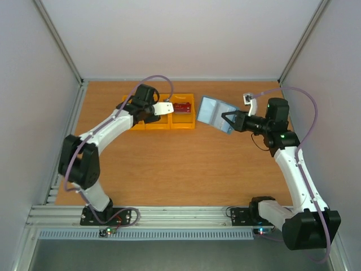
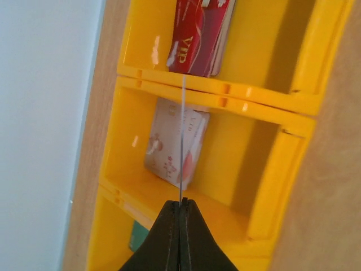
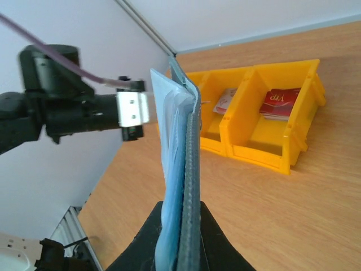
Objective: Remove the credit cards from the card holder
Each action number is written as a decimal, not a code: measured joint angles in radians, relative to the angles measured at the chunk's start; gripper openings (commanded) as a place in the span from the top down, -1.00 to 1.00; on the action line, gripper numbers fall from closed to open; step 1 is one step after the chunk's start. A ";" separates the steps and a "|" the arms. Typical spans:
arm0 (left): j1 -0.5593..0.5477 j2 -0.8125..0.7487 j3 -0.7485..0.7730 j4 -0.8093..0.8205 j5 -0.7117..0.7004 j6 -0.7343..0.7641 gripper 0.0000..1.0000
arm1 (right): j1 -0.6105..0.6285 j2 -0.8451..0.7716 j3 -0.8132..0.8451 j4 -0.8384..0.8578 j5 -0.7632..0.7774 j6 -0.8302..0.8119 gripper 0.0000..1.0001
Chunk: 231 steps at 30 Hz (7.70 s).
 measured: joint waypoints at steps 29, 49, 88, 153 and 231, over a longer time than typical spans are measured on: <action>0.060 0.373 0.308 -0.033 -0.129 0.233 0.99 | -0.018 -0.009 0.002 0.021 -0.072 -0.006 0.97; 0.057 0.461 0.327 -0.030 -0.149 0.192 -0.04 | -0.018 -0.009 0.002 0.026 -0.105 -0.007 0.98; 0.051 -1.013 -0.808 0.355 0.857 -1.217 -0.99 | 0.527 0.042 0.025 -0.030 -0.025 -0.042 0.98; 0.047 -1.344 -1.064 0.568 0.505 -1.523 -0.14 | 0.695 0.212 0.175 -0.157 0.332 -0.093 0.97; -0.034 -1.309 -1.065 0.756 0.870 -1.611 0.99 | 0.777 0.206 0.159 -0.027 -0.079 -0.306 0.80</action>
